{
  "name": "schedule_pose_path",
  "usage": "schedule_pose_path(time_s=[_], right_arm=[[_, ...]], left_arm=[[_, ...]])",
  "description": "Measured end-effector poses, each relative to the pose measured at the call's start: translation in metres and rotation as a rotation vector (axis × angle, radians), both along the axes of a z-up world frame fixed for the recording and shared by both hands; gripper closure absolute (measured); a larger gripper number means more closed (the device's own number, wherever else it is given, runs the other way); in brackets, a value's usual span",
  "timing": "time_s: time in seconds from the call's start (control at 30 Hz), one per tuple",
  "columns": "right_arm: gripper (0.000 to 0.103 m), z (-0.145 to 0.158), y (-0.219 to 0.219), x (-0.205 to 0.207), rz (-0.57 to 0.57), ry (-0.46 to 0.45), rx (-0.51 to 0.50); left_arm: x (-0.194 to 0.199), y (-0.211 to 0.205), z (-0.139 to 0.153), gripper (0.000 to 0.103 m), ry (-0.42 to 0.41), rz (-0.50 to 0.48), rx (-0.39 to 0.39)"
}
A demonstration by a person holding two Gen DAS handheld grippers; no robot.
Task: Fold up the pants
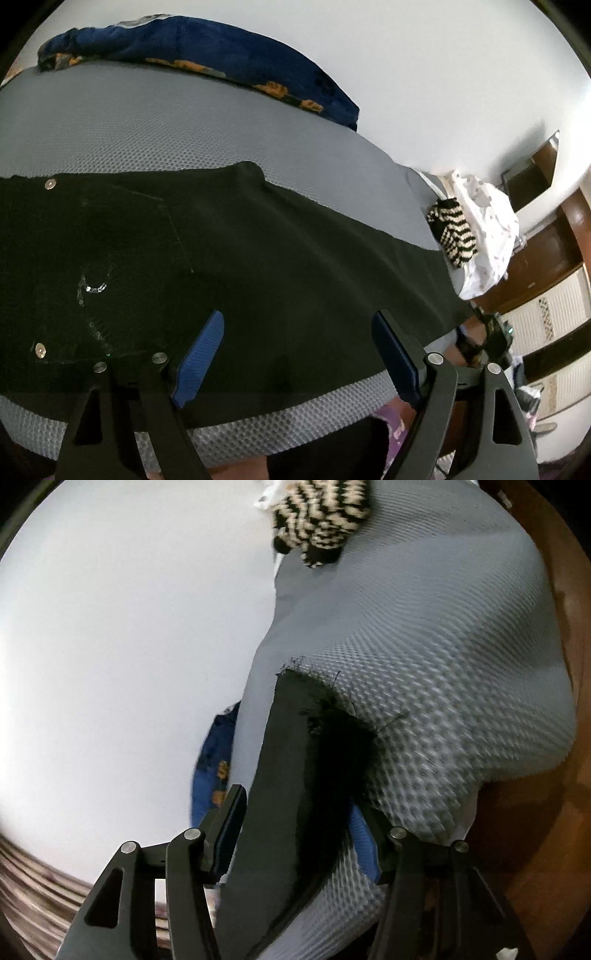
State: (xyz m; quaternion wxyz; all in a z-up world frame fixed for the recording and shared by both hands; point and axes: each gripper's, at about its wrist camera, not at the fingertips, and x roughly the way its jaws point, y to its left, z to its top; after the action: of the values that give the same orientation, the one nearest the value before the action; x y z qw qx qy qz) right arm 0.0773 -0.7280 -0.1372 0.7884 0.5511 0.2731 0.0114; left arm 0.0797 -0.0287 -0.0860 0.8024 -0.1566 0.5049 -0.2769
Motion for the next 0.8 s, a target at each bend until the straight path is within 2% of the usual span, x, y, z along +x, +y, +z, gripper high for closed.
schedule_pose_path(time_s=[0.07, 0.1, 0.13, 0.2, 0.27, 0.47, 0.53, 0.63, 0.8], right_arm=[[0.052, 0.007, 0.007, 0.008, 0.043, 0.027, -0.107], [0.074, 0.008, 0.010, 0.009, 0.055, 0.068, -0.160], [0.091, 0.005, 0.012, 0.011, 0.073, 0.120, -0.188], [0.093, 0.000, 0.007, 0.007, 0.055, 0.116, -0.136], [0.094, 0.010, 0.012, 0.005, 0.049, 0.126, -0.172], [0.094, 0.084, 0.060, 0.020, 0.145, 0.009, -0.350], [0.094, 0.111, 0.090, 0.031, 0.216, -0.032, -0.404], [0.094, 0.131, 0.134, 0.046, 0.311, -0.082, -0.435], [0.094, 0.135, 0.244, 0.061, 0.515, -0.131, -0.440]], left_arm=[[0.002, -0.001, -0.004, 0.021, 0.017, 0.003, 0.014], [0.003, 0.000, -0.005, 0.021, 0.028, 0.009, 0.012], [0.003, 0.001, -0.006, 0.021, 0.036, 0.016, 0.006], [0.004, 0.007, -0.007, 0.021, 0.040, 0.034, -0.007], [0.004, 0.012, -0.005, 0.021, 0.033, 0.047, -0.008], [0.001, 0.039, 0.001, 0.021, 0.012, 0.072, 0.001], [-0.002, 0.050, 0.002, 0.021, 0.009, 0.088, -0.003], [-0.004, 0.066, 0.002, 0.021, 0.013, 0.110, -0.020], [-0.008, 0.084, 0.002, 0.021, 0.006, 0.122, -0.024]])
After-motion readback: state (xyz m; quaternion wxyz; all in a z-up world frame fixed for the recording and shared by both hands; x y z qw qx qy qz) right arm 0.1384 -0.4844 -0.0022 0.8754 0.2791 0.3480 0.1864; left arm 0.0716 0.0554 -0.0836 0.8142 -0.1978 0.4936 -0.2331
